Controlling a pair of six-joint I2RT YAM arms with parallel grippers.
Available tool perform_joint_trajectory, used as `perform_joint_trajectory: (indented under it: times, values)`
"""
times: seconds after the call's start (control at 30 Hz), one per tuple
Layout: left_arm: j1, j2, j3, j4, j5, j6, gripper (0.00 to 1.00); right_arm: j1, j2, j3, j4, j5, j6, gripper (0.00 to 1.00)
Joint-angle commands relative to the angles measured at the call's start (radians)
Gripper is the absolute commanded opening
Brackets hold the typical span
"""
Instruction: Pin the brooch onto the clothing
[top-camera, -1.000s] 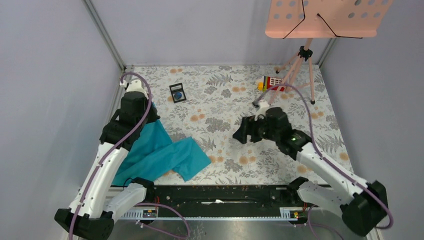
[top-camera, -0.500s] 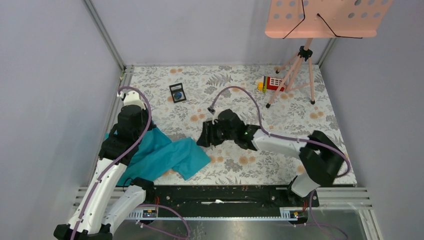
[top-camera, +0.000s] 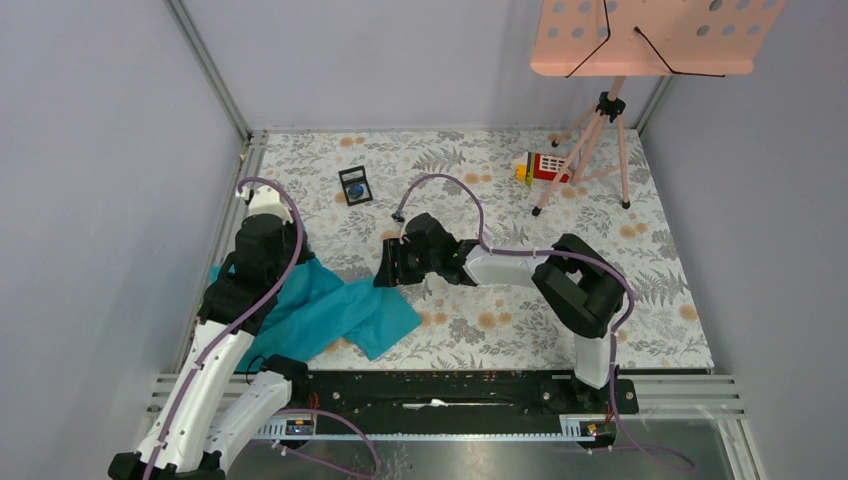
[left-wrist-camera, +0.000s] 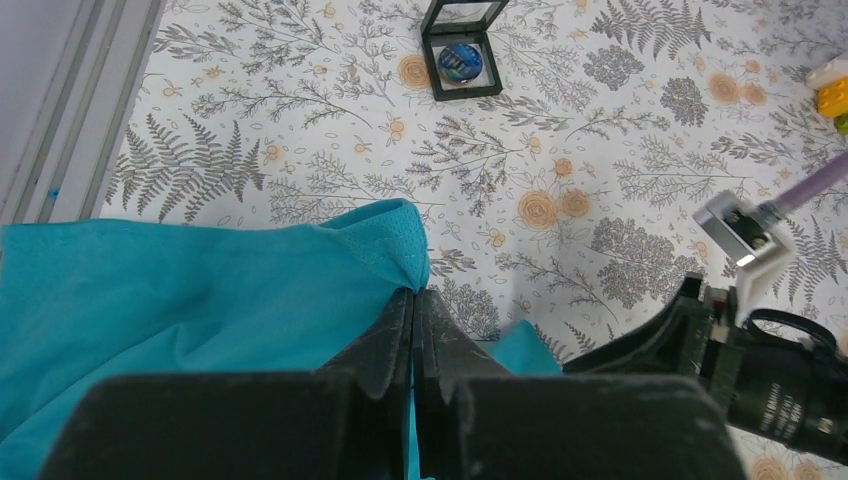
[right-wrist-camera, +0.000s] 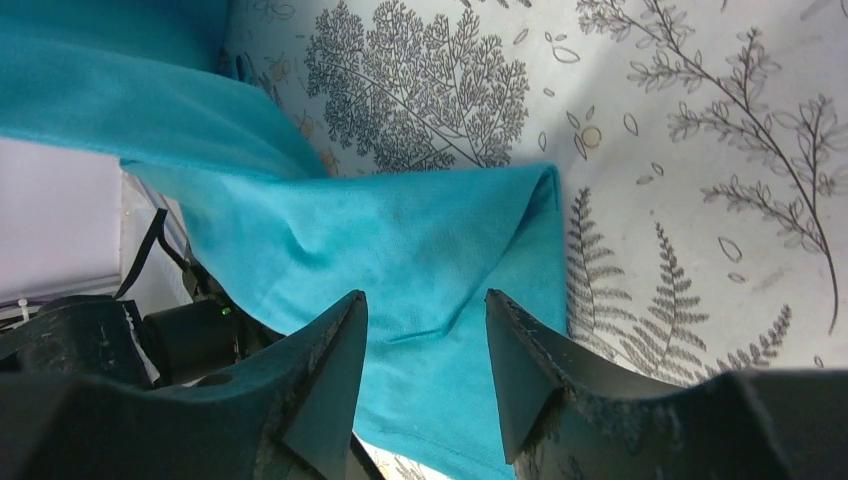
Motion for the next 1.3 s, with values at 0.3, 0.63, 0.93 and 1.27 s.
perform_joint_trajectory:
  times: [0.3,0.63,0.93,1.27]
  values:
    - [0.006,-0.035,-0.004,0.067,-0.027,-0.008,0.0,0.005,0.108,0.147,-0.094,0.006,-0.037,0.49]
    - [0.007,-0.034,-0.007,0.067,-0.027,-0.013,0.0,0.003,0.14,0.148,-0.055,-0.062,-0.024,0.51]
    - [0.006,-0.034,-0.009,0.067,-0.032,-0.015,0.0,-0.007,0.146,0.169,-0.001,-0.109,-0.03,0.39]
    - [0.013,-0.072,-0.023,0.088,-0.182,-0.039,0.0,-0.102,-0.07,0.09,-0.011,-0.063,-0.13,0.0]
